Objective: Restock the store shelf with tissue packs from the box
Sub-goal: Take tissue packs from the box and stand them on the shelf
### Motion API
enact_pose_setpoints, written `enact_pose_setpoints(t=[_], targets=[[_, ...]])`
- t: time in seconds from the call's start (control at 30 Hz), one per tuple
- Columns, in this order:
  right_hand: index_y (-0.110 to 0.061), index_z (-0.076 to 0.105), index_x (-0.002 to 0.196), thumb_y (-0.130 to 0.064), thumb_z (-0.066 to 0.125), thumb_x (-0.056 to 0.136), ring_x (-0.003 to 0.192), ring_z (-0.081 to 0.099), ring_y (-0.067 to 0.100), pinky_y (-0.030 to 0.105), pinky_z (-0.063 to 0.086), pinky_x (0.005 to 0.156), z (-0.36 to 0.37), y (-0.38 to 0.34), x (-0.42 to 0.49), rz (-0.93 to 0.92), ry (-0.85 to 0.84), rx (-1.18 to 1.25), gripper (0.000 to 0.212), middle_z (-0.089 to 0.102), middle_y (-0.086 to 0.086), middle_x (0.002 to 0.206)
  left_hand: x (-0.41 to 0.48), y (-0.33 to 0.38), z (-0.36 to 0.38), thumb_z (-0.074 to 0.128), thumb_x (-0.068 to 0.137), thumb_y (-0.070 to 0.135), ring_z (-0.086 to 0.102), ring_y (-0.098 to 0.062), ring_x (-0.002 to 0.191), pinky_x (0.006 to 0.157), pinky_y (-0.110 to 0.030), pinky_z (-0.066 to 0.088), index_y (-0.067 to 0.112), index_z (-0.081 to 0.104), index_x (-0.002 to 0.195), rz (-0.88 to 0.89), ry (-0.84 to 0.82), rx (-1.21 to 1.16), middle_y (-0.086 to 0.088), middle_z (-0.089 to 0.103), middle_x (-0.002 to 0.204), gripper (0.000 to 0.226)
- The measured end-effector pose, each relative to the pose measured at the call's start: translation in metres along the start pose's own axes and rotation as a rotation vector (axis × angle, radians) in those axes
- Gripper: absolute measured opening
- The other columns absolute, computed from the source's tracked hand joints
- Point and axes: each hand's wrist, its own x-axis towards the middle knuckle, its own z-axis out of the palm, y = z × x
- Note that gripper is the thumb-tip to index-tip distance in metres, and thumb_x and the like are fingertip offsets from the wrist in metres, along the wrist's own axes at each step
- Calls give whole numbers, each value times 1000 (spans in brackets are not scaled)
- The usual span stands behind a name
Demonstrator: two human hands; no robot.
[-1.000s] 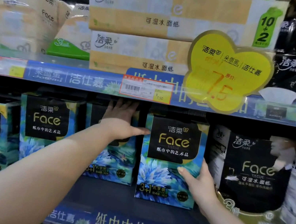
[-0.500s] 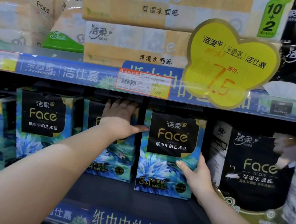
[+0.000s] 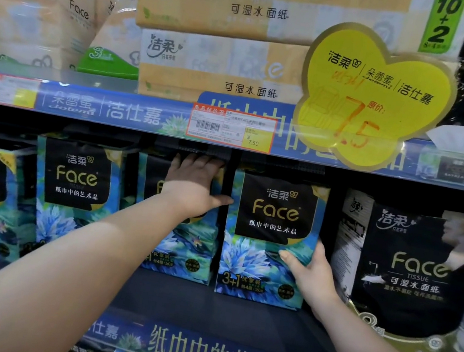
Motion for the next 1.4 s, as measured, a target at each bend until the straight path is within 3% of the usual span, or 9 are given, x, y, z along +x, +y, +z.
enact_pose_setpoints(t=[0.2, 0.57, 0.67, 0.77, 0.87, 0.97, 1.07, 1.2, 1.4], targets=[[-19, 43, 129, -20, 73, 81, 105, 61, 19, 41, 48, 98, -2, -1, -2, 19, -11, -10, 57, 63, -2, 109, 0, 0, 0, 53, 80, 66, 15, -26, 144, 119, -44, 6, 28, 19, 148, 1, -14, 6, -2, 25, 155, 85], [-16, 39, 128, -26, 77, 77, 108, 59, 22, 41, 48, 99, -2, -2, 1, 79, 7, -70, 65, 61, 1, 111, -3, 3, -2, 50, 80, 69, -8, -26, 147, 117, -53, -5, 30, 2, 150, -27, -52, 28, 1, -1, 160, 93], [-11, 30, 139, -29, 78, 75, 111, 58, 23, 41, 48, 99, -1, -6, 1, 76, 41, -106, 82, 61, 4, 120, -7, 4, -1, 49, 79, 70, -14, -31, 146, 117, -54, -6, 31, -6, 150, -62, -31, 21, -3, -9, 160, 98], [-17, 22, 144, -27, 78, 76, 112, 58, 22, 38, 47, 99, -2, -12, -4, 46, 54, -155, 89, 61, 1, 121, -15, 4, 2, 50, 81, 68, -13, -32, 146, 117, -54, -4, 27, -7, 150, -37, 10, -43, -6, -11, 160, 99], [-21, 17, 146, -31, 77, 75, 124, 51, 24, 40, 44, 103, -4, -22, -12, -13, 58, -256, 94, 52, 3, 136, -27, 4, 6, 48, 82, 66, -12, -32, 146, 116, -55, -1, 25, -4, 151, 11, 37, -86, -6, -9, 160, 95], [-22, 7, 151, -32, 74, 78, 140, 31, 23, 39, 35, 111, -6, -36, -24, -52, 58, -352, 100, 27, 4, 154, -43, 6, 10, 46, 83, 66, -9, -34, 146, 115, -57, 4, 24, -4, 151, 60, 41, -82, -7, -6, 160, 94], [-20, 3, 152, -29, 68, 85, 145, 20, 21, 33, 25, 114, -8, -49, -40, -74, 40, -469, 94, 12, 3, 159, -60, 8, 13, 46, 85, 64, 8, -34, 145, 114, -54, 14, 20, 9, 150, 111, 65, -74, -9, 12, 158, 87], [-19, 17, 151, -32, 62, 89, 143, 24, 20, 32, 25, 115, -13, -61, -70, -93, -25, -657, 77, 23, 3, 156, -83, 13, 17, 46, 89, 56, 34, -24, 133, 108, -40, 30, 20, 31, 144, 280, 83, -89, -3, 36, 145, 67], [-20, 32, 146, -38, 55, 92, 133, 39, 24, 30, 34, 105, -18, -69, -131, -56, -108, -979, 61, 42, 4, 147, -121, 27, 32, 46, 88, 60, 44, -25, 125, 101, -39, 41, 19, 39, 138, 426, -145, -142, -4, 47, 134, 65]])
